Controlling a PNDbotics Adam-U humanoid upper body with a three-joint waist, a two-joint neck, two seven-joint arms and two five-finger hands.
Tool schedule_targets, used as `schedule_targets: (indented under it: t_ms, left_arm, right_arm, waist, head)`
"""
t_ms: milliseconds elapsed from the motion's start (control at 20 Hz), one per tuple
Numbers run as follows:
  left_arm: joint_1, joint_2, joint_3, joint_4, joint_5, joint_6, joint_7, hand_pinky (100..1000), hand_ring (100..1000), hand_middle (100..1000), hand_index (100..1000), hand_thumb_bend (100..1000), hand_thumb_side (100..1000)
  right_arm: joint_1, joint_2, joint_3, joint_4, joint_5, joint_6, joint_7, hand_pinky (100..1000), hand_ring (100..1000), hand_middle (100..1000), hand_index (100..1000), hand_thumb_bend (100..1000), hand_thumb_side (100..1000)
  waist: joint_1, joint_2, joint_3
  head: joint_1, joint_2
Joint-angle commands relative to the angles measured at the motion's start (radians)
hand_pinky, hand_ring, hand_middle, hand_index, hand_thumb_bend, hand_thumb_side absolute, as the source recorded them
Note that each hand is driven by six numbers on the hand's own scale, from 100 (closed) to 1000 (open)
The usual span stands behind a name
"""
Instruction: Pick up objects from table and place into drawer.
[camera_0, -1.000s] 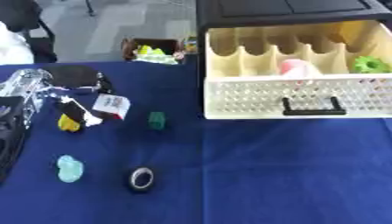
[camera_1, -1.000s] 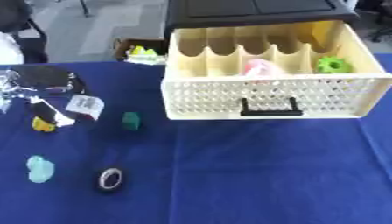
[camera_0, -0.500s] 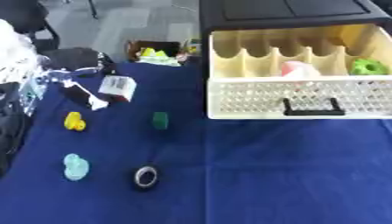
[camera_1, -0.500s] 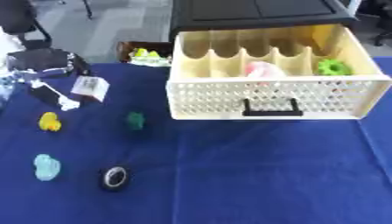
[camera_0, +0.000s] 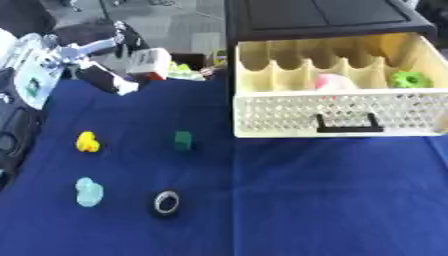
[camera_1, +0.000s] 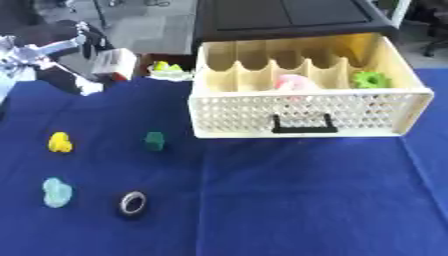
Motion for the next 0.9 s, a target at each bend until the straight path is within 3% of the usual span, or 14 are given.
schedule_targets:
  t_ms: [50, 500, 900]
  left_arm:
    - [-0.041, 0.003, 0.007, -0.047, 0.077, -0.112, -0.193, 487, 588, 495, 580, 100, 261]
    - [-0.081, -0.029, 0.005, -0.127, 0.211, -0.009, -0.245, 475, 574, 487, 573, 100, 250]
    - [-0.094, -0.067, -0.027, -0.207, 0.287, 0.117, -0.227, 467, 567, 481, 567, 100, 246]
  right_arm:
    - [-0.008, -0.013, 0.000, -0.011, -0.005, 0.004, 0.003, 881, 681, 523, 778, 100, 1000]
    - [-0.004, -0.006, 0.004, -0.011, -0.008, 0.012, 0.008, 884, 681, 524, 778, 100, 1000]
    - [-0.006, 0.000, 0.011, -0.011, -0.011, 0.016, 0.016, 888, 682, 524, 778, 100, 1000]
  waist:
    - [-0.002, -0.030, 0.002]
    - [0.006, -0.040, 0.004]
    - [0.012, -0.040, 0.003]
  head:
    - [-0.003, 0.003]
    - [-0.005, 0.009]
    - [-0.013, 0.005]
